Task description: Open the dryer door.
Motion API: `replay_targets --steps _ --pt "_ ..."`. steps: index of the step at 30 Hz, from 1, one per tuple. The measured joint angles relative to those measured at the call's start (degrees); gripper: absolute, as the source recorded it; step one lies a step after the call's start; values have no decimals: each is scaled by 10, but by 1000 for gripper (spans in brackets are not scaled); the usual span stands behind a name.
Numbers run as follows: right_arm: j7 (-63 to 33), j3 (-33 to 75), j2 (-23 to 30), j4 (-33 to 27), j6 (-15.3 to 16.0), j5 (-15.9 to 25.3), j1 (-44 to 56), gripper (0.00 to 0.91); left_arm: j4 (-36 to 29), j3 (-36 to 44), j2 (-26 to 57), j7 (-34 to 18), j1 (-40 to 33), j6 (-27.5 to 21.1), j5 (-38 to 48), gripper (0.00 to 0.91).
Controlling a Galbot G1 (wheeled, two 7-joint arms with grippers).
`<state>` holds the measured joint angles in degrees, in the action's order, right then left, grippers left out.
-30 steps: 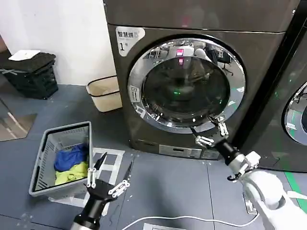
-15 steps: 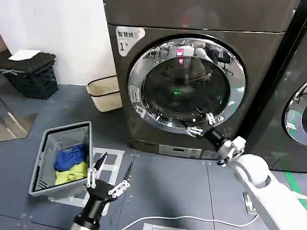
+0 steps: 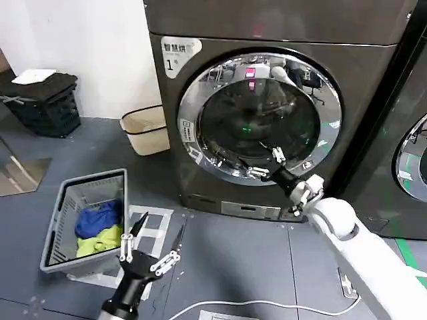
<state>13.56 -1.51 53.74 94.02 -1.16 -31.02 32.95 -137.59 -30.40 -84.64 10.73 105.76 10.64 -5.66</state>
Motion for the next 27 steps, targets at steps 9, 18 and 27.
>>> replay_targets --steps 9,18,27 --pt "9 -34 19 -37 -10 0 -42 907 -1 -1 -1 0 2 2 -2 907" --pt "11 -65 40 -66 -11 0 -75 907 -1 -1 -2 0 3 3 -3 907" --pt "16 -91 66 -107 -14 3 -107 907 -1 -1 -2 1 3 5 -3 907"
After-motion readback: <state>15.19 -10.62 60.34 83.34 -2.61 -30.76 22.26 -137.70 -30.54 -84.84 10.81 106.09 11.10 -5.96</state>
